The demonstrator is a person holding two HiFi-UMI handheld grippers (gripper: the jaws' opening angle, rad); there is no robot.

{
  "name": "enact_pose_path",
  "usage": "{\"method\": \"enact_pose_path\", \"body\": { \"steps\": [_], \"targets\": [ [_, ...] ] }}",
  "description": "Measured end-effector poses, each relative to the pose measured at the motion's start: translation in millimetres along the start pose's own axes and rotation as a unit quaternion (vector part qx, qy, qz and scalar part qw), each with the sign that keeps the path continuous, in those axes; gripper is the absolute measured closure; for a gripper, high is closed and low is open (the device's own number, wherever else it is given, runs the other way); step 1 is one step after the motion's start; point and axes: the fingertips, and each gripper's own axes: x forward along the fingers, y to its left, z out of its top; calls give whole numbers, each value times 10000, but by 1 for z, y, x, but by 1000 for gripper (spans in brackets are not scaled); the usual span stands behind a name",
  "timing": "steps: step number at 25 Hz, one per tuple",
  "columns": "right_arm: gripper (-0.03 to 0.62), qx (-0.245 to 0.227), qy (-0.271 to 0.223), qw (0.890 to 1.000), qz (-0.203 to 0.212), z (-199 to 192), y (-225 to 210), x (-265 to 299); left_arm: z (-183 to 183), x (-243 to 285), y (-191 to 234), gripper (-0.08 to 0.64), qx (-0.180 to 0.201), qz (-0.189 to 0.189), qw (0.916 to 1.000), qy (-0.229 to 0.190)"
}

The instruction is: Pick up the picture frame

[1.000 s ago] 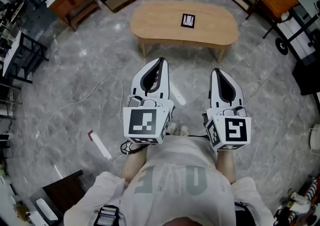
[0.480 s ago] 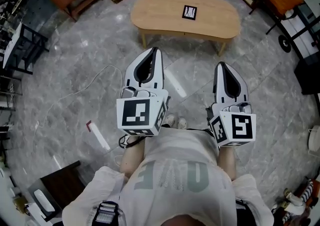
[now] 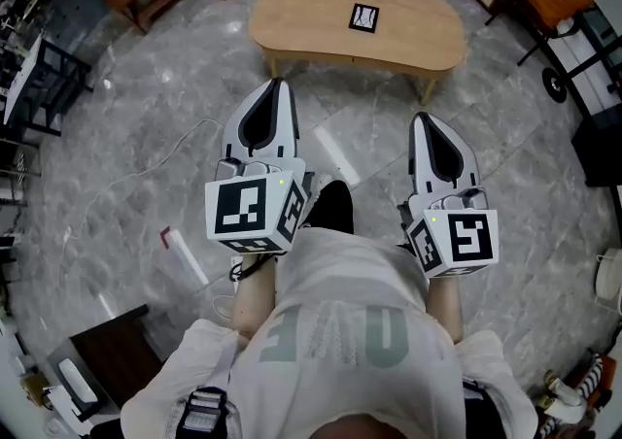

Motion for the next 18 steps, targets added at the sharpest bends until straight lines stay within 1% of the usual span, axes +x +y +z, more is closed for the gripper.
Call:
{"method": "enact_pose_path", "body": {
  "steps": [3,7,10,14,18],
  "targets": [
    [588,40,-114,9999,-23,4,-13,11,4,19,1,551,115,4,9999,-82],
    [588,-8,-144,9997,-203,1,-39,33,-1,56,1,551,249,-84,9996,-65],
    [588,67,-264,9991,-317,7,-55,57,4,88,10,551,343,-136,9993,-103],
    [588,36,-333,9986,-413,15,-76,104,11,148,26,551,443,-171,9988,-138],
    [588,141,-226,9982,-538,11,-106,164,4,218,36,551,500,-275,9984,-9]
  ]
}}
